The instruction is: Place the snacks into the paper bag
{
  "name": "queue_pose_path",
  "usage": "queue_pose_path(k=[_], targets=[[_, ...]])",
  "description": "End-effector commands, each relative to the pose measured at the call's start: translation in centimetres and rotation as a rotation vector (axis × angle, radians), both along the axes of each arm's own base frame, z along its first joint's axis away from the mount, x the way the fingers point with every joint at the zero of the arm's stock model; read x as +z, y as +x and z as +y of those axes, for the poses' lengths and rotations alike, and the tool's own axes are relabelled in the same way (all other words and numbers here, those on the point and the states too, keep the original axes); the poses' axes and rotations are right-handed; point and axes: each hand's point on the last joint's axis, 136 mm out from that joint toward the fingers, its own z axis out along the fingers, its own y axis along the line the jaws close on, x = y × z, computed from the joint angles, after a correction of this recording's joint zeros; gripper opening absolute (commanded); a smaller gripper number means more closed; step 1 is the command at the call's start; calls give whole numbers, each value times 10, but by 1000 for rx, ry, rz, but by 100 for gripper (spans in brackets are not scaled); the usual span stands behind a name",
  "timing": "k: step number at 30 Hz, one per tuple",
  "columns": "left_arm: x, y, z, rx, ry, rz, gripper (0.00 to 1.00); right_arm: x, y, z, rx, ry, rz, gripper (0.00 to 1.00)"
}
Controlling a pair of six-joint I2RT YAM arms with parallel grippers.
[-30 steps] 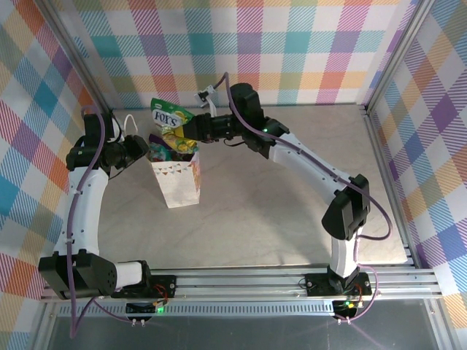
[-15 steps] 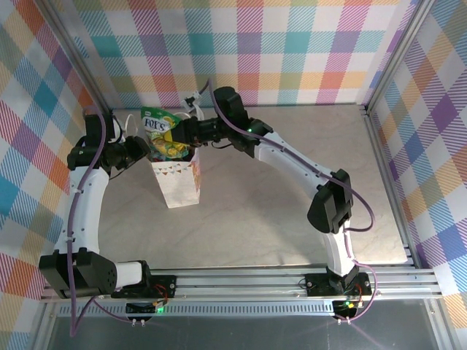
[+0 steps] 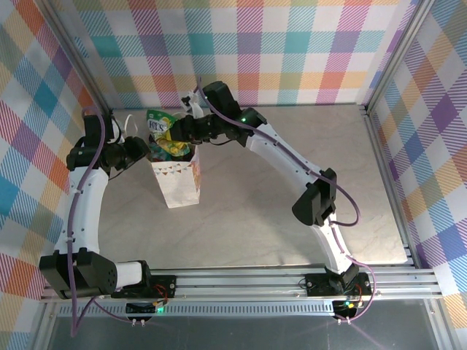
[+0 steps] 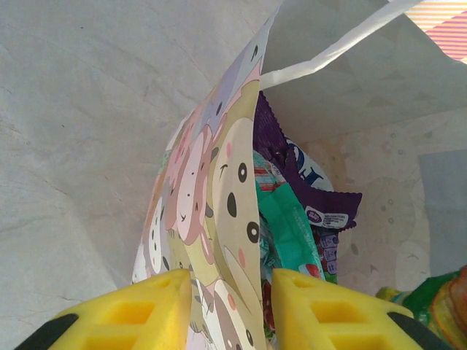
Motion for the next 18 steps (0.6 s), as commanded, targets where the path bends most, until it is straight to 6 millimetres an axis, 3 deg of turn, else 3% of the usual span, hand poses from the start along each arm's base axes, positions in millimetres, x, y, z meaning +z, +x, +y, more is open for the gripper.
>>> queue_pose_path(k=[1,18], targets=[[4,-7,1,-10,-1,-15,34,-1,-8,-12,9,-80,-63,33],[1,-7,4,7,9,-16,33,-22,13,-50,-150,-296,-175,33]])
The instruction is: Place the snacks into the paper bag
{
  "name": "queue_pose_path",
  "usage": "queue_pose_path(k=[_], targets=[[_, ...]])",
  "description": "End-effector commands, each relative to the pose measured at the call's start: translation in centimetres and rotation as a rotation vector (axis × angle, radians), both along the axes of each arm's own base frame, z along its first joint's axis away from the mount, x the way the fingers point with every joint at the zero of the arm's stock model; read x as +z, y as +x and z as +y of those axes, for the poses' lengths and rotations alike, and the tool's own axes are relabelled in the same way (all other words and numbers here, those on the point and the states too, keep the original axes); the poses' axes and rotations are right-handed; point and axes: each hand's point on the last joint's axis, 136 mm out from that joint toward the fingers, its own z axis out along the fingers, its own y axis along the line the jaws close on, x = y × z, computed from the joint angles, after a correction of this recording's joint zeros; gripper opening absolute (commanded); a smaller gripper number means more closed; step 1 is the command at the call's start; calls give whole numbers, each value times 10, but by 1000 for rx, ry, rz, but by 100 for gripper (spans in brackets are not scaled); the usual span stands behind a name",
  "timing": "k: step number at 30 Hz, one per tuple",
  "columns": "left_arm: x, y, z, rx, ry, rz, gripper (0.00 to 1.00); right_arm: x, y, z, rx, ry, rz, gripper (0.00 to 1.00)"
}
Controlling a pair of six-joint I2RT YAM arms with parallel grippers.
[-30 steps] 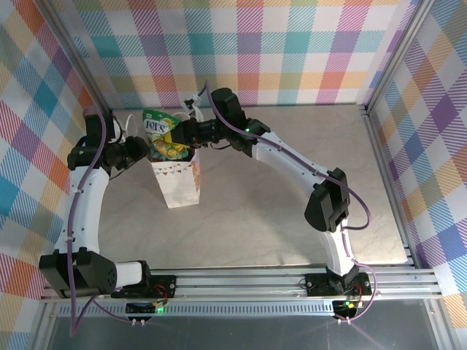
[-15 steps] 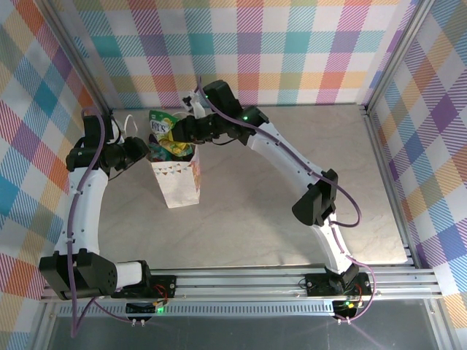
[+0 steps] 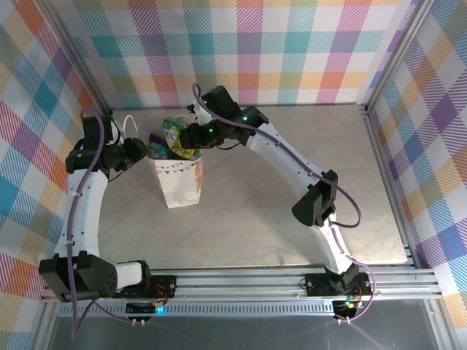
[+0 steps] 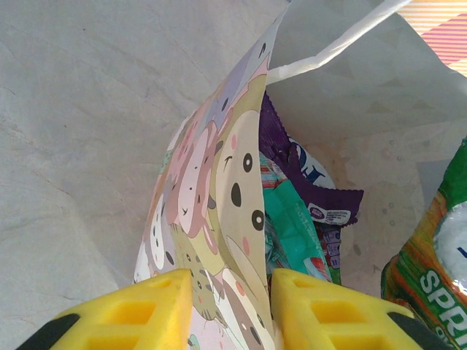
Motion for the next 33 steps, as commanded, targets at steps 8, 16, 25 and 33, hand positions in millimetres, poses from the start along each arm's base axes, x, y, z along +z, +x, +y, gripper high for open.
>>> queue_pose_path(k=[8,16,25,33], targets=[[3,-2,3,5,5,-15,33,20,3,-23,-73,-51,-96,33],[4,-1,-3,-18,-17,-21,33,27,11,-24,-120,-37,-122,33],[7,-6,-4,-22,-20,-27,33,31,25,-10,-163,16,-103,32],[4,-6,-7,-26,-38,-29,33,38,25,7,-159,114,-35,32]])
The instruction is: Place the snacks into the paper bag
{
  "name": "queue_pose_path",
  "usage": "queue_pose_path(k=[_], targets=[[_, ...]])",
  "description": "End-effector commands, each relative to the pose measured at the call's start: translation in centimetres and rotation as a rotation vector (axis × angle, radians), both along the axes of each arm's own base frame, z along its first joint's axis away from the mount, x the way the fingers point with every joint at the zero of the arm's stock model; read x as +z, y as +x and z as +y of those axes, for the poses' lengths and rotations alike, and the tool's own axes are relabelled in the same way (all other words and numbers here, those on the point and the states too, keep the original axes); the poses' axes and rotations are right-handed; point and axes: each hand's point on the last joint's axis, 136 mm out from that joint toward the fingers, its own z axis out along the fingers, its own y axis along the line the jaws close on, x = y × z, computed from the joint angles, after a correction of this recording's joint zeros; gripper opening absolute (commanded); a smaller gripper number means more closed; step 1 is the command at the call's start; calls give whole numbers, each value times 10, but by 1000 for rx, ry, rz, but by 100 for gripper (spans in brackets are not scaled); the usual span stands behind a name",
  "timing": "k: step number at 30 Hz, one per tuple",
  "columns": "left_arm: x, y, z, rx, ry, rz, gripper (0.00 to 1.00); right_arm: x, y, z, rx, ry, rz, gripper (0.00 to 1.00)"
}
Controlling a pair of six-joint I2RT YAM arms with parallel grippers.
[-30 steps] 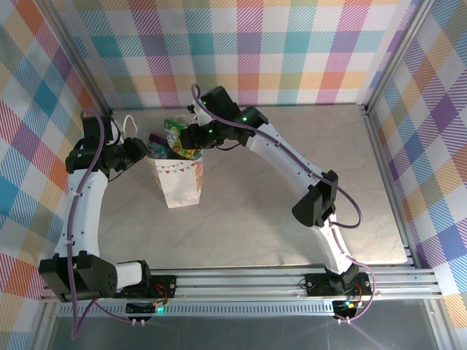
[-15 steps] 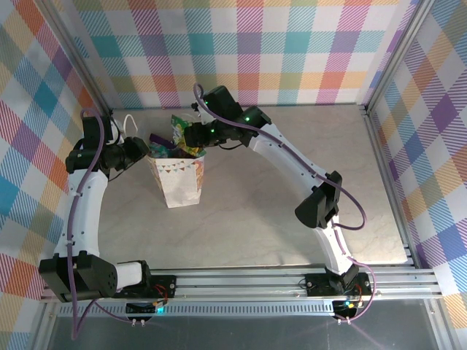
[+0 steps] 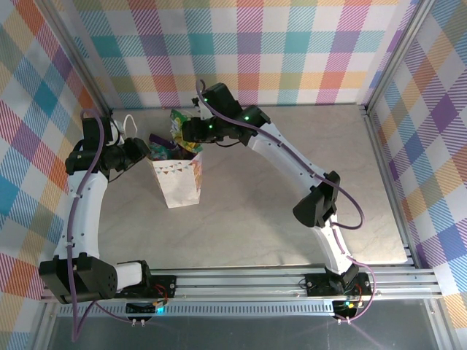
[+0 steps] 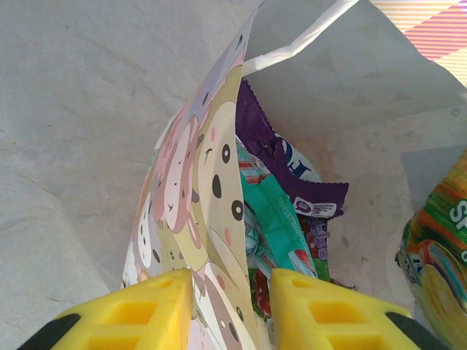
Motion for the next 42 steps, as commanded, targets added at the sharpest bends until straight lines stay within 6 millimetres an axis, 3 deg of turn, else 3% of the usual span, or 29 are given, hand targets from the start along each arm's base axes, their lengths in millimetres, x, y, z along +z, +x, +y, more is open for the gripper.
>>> queue_pose_path(k=[1,12,21,35,42], targets=[[2,-5,-1,-3,-17,-11,33,25,2,17,21,121,1,32],[3,-6,-2,-6,-18,-14,33,35,-24,43,143,195,25,31],[1,-6,-2,-3,-21,-7,33,22,-39,56,189,202,100,31],[-4,-6,-2,4,-30,-2,33,-8,-25,60,143,142,111,36],[-7,-7,-2,6,-27,2,33,-19,-23,59,129,116,126,44]])
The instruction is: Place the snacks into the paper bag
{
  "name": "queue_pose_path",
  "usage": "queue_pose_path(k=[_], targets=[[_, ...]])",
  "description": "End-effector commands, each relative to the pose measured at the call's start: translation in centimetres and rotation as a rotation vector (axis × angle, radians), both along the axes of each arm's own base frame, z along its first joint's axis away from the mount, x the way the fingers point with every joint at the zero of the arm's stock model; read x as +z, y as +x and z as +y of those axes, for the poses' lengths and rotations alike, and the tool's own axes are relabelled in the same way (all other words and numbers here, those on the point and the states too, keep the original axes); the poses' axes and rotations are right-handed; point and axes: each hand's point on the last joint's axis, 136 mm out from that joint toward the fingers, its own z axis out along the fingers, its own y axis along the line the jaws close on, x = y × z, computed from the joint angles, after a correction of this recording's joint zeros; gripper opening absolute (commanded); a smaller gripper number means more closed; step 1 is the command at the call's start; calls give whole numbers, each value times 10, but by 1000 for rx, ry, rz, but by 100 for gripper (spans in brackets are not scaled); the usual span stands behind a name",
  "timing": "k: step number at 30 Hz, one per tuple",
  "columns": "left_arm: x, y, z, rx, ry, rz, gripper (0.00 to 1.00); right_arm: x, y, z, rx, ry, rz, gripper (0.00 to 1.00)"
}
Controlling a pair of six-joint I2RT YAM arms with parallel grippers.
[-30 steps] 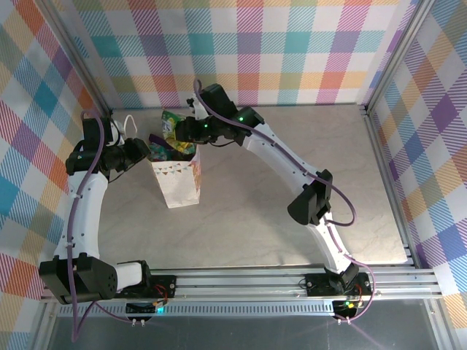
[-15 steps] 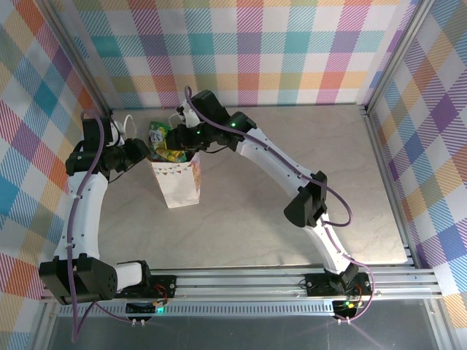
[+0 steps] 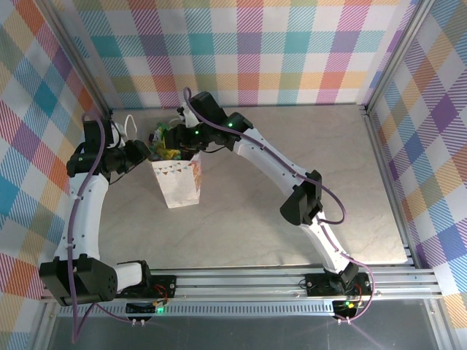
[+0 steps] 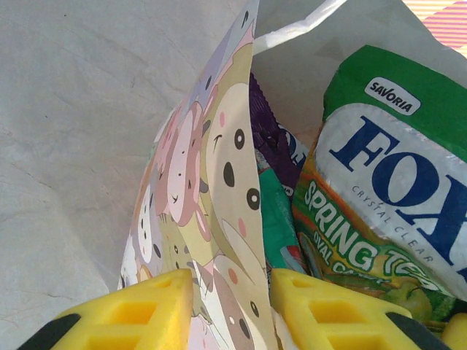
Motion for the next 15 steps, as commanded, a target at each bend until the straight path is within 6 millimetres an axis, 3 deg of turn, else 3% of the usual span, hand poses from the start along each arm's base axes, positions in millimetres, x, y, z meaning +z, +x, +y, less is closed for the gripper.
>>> queue_pose_path(k=[1,7,15], targets=[[0,-5,0,4,-14,-2,33,6,-1,3,5,8,-23,44],[-1,-4,0,2,-15,0,33,8,-2,2,4,10,-22,44],[-1,-6,1,2,-8,0,33,8,3,-8,-62,-27,-13,57]])
